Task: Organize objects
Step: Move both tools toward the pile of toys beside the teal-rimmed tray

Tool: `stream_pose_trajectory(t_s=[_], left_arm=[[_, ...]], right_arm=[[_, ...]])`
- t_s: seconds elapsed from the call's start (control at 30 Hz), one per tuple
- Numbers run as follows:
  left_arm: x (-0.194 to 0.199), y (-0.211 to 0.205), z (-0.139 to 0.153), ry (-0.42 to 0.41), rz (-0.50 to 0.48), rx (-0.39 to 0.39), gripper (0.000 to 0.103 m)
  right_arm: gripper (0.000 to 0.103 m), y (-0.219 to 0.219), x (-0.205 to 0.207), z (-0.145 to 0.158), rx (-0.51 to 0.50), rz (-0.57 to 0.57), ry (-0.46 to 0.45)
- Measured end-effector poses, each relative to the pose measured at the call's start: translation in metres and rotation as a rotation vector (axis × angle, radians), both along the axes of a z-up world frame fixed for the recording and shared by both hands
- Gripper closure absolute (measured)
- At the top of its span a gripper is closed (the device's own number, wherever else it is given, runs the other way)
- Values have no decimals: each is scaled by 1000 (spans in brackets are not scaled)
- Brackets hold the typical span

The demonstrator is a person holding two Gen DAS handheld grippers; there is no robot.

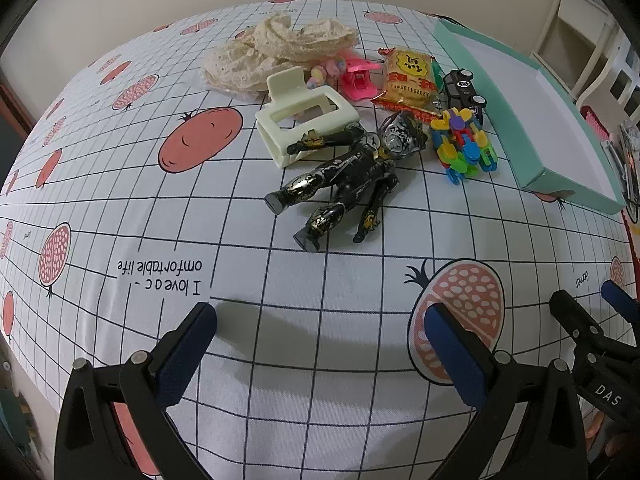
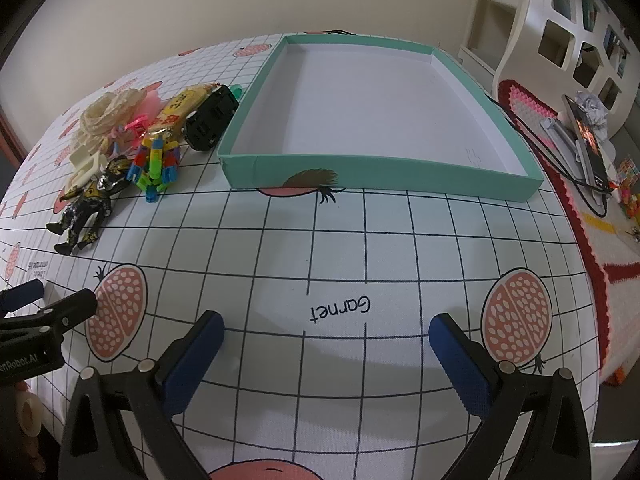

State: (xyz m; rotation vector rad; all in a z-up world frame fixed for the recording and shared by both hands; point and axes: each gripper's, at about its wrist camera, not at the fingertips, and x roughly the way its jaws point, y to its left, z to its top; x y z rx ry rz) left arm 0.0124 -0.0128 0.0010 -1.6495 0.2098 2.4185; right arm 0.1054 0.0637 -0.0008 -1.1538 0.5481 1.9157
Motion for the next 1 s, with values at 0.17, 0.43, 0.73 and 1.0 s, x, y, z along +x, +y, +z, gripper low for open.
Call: stream_pose_trajectory(t_s=[0.17, 0.43, 0.73, 1.0], left_arm=[[-4, 9, 1, 1, 19, 2, 0], [-6, 7, 11, 12, 62, 23, 0], [-26, 8, 63, 119, 0, 63, 0], [-52, 6, 74, 87, -46, 49, 0]], right_arm=[[0, 4, -1, 0, 2, 3, -1], [0, -6, -4, 4, -37, 32, -11], [0, -10, -29, 77, 55, 111, 91], [1, 25, -79, 96, 84, 261, 83]])
